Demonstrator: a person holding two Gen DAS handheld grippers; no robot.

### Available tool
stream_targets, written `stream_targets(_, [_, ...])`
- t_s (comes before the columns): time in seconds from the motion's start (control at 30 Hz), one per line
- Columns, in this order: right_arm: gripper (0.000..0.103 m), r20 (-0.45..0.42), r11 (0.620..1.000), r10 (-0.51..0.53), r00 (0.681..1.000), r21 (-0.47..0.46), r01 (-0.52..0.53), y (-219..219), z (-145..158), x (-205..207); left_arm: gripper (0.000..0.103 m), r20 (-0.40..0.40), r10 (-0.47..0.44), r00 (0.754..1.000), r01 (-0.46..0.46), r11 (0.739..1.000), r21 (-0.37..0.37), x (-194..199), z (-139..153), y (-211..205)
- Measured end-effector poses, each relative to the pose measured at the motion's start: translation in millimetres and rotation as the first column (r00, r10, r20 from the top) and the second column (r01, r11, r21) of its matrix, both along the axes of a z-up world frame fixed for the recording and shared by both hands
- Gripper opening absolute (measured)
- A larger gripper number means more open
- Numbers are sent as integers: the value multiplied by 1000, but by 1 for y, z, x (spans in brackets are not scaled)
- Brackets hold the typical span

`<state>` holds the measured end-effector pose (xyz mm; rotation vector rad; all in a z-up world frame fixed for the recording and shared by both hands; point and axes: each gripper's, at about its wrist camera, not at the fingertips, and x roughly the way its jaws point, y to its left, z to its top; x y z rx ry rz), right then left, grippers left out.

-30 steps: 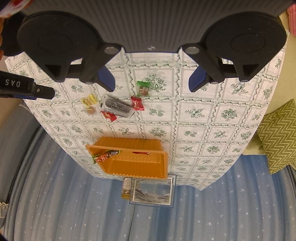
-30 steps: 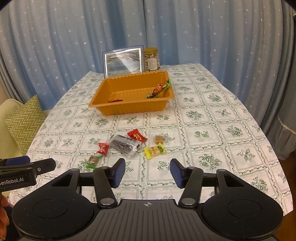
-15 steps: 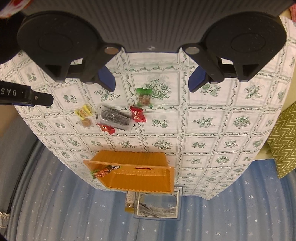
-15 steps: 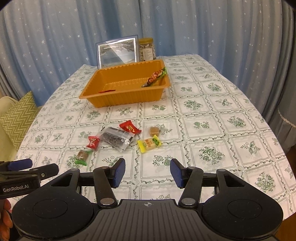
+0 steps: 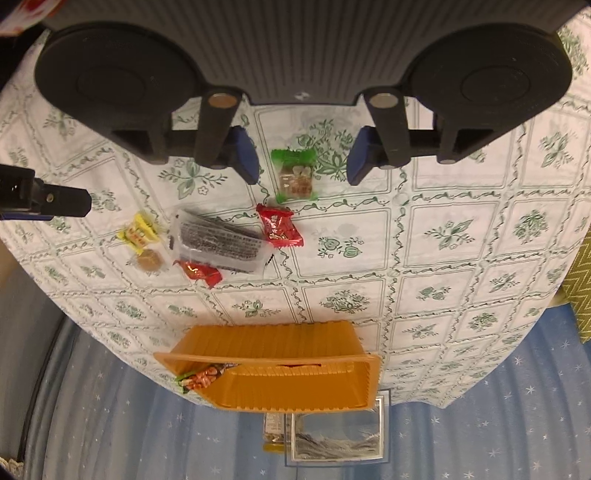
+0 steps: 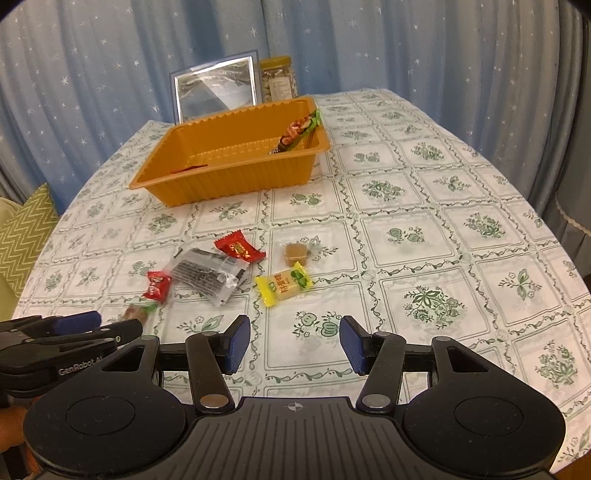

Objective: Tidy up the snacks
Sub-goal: 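Move both open grippers down toward the snacks on the tablecloth, then grasp the green-wrapped candy with the left gripper while the right gripper grasps the yellow candy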

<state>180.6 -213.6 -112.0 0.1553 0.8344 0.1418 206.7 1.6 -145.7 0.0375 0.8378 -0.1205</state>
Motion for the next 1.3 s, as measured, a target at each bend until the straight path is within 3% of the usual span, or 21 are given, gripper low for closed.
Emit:
stream_targets(0.17, [54,-13,1000,-3,1000,0,3,0,-11,11,38,1,-12,1000,12,1000,12,7,-6,-4])
stream_targets(0.27, [54,-18,1000,-6,1000,3,6,0,-16,17,23,-10,-25,1000,25,999,24,10,-9,-6])
stream_targets(0.33, [54,-14,1000,-4,1000,1,4,1,-20,21,20,-8,-24,1000,24,999,21,9,-9,-6])
stream_targets(0.83, [54,11,976,170,985,-141,-167,20,-41,62,19,7,10,1000,-9,999,-34,7,4,9])
stream_targets(1.07, [53,20,966,218,976,-145,-213,19,-43,71,19,-4,9,1000,-9,999,-43,8,2,8])
stream_targets(1.17, [42,26,966,216,976,-151,-210,19,-43,69,19,-9,5,1000,-6,999,-43,8,1,7])
stream_targets(1.27, [22,28,967,209,978,-156,-202,20,-41,68,19,-11,4,1000,-5,999,-46,7,1,6])
stream_targets(1.3, [11,27,968,206,978,-154,-200,19,-41,67,19,-10,4,1000,-4,999,-45,7,1,5])
